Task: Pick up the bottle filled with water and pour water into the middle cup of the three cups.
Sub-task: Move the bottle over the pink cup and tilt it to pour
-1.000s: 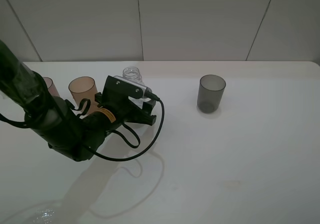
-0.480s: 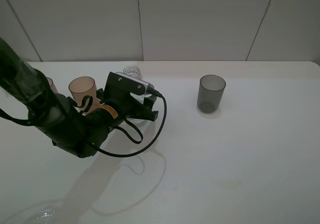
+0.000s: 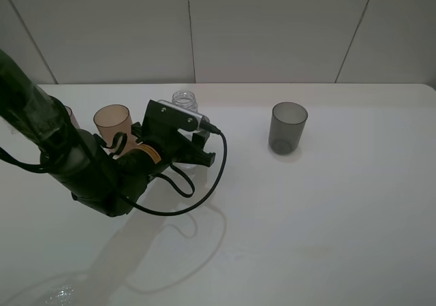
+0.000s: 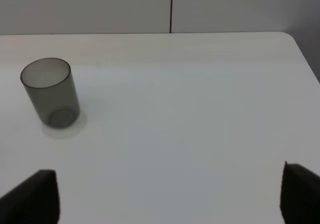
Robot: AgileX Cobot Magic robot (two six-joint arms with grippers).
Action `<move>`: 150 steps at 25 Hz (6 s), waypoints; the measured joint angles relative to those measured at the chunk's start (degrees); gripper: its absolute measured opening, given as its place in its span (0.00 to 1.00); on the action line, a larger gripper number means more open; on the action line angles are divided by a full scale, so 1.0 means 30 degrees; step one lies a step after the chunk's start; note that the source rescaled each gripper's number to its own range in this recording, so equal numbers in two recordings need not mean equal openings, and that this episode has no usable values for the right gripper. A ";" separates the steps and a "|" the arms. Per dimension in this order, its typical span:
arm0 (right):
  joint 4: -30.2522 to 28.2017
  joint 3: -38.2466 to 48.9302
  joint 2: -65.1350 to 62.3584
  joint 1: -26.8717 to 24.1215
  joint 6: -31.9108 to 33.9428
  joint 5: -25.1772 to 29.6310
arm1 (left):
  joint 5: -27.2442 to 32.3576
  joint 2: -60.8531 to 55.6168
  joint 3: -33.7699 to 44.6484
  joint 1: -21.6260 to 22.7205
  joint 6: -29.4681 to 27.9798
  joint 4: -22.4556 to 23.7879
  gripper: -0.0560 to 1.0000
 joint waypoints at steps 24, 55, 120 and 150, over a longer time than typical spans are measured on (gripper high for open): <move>0.0000 0.0000 0.0000 0.0000 0.0000 0.0000 | 0.8472 -0.8217 0.0336 0.0016 0.4543 0.0907 0.08; 0.0000 0.0000 0.0000 0.0000 0.0000 0.0000 | 2.7879 -1.4751 -0.3976 0.5243 0.0013 1.4730 0.08; 0.0000 0.0000 0.0000 0.0000 0.0000 0.0000 | 2.4978 -1.3701 -0.3976 1.0830 0.7543 1.7507 0.08; 0.0000 0.0000 0.0000 0.0000 0.0000 0.0000 | 2.3786 -1.3272 -0.3263 1.0854 0.5465 1.6303 0.08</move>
